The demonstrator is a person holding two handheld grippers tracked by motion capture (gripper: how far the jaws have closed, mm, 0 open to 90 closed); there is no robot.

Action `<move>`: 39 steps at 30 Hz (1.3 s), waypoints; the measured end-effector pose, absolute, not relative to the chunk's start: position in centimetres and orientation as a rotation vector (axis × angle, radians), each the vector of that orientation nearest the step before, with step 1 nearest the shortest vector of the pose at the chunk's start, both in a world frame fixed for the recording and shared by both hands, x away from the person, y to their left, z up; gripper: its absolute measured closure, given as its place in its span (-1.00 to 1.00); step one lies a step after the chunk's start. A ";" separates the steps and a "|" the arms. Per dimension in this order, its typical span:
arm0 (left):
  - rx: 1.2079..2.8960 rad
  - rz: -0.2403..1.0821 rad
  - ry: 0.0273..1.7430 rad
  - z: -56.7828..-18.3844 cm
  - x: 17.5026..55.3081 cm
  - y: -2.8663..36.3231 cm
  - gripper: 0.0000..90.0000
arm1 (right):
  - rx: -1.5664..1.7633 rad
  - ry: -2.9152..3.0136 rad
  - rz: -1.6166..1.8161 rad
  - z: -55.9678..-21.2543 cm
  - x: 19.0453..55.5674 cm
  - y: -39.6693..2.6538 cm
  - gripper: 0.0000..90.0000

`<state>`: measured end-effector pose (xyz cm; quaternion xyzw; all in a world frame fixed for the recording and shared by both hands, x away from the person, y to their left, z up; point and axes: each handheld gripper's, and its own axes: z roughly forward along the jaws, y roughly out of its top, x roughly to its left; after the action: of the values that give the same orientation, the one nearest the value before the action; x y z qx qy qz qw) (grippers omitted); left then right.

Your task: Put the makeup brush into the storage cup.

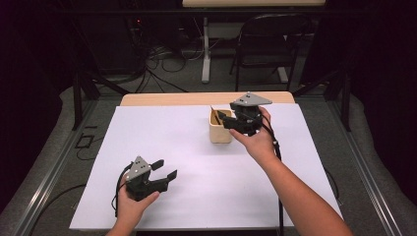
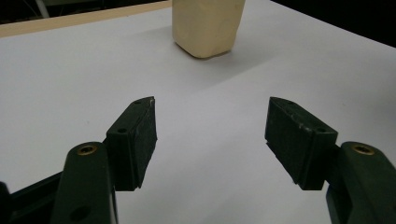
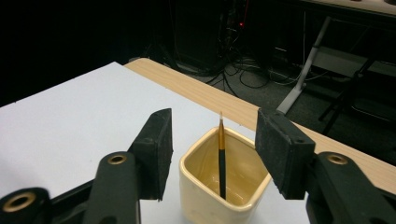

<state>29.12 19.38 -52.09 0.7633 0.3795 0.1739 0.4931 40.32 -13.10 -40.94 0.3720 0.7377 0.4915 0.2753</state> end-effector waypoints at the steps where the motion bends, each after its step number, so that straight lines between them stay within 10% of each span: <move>1: 1.851 0.422 0.921 -52.1 29.1 19.4 -0.24 | 0.996 1.987 1.320 -41.0 40.2 -13.1 -0.01; 39: 1.842 0.426 0.925 -52.0 29.1 19.4 -0.24 | 0.944 2.032 1.344 -41.6 35.9 -14.7 -0.14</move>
<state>29.05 19.44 -52.01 0.7601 0.3817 0.1757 0.4957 35.89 -14.70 -41.64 0.3487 0.7507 0.4965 0.2612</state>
